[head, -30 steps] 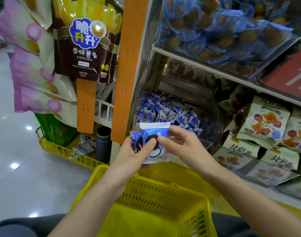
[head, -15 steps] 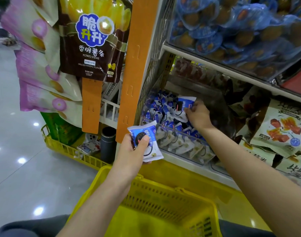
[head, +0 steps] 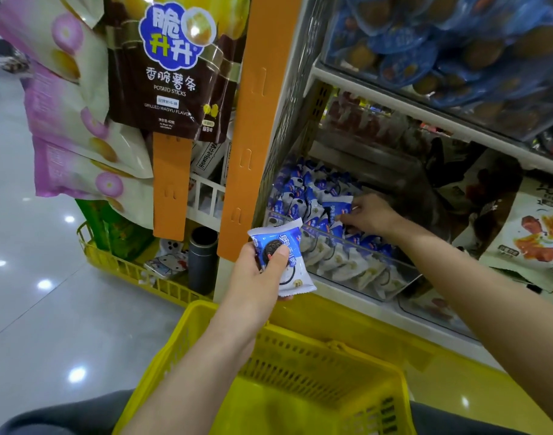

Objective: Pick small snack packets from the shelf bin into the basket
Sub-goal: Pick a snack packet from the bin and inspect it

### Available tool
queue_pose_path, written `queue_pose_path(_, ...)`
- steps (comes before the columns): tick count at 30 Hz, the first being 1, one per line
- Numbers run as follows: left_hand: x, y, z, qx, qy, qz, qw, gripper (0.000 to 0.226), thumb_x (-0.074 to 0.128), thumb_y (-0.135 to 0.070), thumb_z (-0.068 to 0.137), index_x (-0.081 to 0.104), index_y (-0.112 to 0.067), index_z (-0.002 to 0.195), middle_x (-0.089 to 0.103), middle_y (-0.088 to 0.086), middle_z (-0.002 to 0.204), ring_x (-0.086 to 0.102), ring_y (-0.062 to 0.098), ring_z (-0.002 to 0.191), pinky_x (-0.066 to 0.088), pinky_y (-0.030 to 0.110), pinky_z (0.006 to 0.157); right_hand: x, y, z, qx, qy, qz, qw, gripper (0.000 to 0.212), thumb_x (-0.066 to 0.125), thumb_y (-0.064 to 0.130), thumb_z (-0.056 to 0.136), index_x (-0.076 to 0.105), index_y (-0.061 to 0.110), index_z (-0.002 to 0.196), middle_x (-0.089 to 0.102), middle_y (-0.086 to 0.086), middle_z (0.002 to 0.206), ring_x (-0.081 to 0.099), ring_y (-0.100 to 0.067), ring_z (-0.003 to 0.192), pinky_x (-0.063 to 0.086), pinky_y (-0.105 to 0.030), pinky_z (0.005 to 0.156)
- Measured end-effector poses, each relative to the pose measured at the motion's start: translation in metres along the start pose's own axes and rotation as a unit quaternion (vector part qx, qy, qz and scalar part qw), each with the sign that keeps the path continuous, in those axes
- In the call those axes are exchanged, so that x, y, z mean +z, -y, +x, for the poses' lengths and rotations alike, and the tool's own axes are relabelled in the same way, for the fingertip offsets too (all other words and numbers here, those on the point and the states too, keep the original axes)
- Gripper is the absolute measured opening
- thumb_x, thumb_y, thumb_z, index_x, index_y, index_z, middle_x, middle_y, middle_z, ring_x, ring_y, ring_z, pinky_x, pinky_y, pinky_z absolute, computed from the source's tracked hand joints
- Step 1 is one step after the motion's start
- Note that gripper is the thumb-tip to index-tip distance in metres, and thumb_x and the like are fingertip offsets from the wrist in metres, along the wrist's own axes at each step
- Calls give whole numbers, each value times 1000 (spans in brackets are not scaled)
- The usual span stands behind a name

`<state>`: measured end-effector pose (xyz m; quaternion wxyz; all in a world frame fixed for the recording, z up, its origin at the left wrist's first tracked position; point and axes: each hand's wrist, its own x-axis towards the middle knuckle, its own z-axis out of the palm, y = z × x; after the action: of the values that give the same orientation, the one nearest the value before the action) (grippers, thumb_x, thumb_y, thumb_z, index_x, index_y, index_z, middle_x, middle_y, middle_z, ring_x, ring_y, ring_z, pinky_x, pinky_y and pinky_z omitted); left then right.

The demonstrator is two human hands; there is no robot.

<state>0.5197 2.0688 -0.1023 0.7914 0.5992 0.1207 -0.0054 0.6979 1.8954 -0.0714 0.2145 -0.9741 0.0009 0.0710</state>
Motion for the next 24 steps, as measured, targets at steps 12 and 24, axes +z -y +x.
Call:
queue_pose_path(12, 3, 5, 4, -4, -11, 21, 1000, 25, 48, -29, 95, 50, -20, 119, 67, 5, 106, 66, 12, 87, 49, 9, 55, 18, 9, 26, -7, -50, 62, 997, 21, 62, 22, 89, 64, 1, 93, 60, -9, 69, 54, -7, 51, 43, -14, 37)
queue_pose_path(24, 5, 9, 1, 0, -3, 37, 999, 18, 48, -27, 95, 52, -21, 112, 67, 2, 105, 65, 7, 87, 48, 7, 57, 16, 13, 16, -34, -70, 94, 993, 37, 58, 26, 91, 57, -8, 106, 63, -25, 106, 63, -31, 83, 54, -40, 79)
